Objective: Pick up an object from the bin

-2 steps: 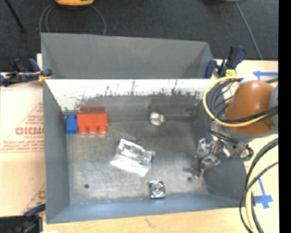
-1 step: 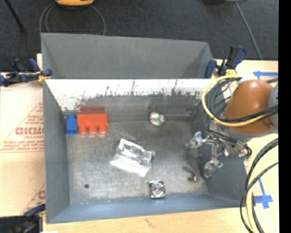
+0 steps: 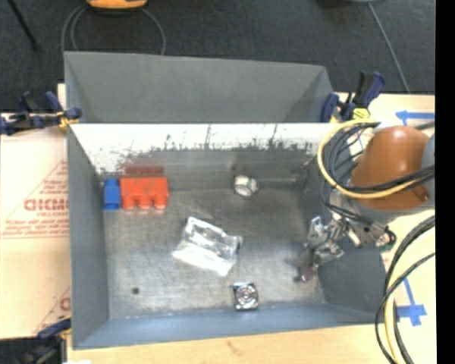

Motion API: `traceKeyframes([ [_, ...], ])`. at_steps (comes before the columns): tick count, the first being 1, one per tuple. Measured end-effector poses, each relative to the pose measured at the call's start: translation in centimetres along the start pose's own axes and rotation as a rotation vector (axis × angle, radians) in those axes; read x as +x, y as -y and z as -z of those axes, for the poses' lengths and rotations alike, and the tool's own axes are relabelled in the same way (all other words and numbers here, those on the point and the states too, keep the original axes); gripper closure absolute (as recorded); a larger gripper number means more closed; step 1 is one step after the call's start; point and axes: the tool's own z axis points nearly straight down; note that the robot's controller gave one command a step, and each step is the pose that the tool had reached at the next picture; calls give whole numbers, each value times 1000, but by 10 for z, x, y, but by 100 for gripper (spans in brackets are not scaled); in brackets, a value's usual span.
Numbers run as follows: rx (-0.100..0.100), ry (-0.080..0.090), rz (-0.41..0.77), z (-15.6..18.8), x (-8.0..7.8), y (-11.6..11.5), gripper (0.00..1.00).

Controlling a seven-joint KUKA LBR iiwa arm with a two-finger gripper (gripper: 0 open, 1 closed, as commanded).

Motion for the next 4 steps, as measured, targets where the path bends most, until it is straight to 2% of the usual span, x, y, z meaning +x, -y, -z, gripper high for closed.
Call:
traceKeyframes([
  [1, -5, 8, -3, 1, -4, -3, 0],
  [2, 0, 0, 0, 0, 0, 0, 100],
  [3, -5, 8, -1, 1, -4, -3, 0],
  [4, 0, 1, 1, 0, 0, 0, 100],
])
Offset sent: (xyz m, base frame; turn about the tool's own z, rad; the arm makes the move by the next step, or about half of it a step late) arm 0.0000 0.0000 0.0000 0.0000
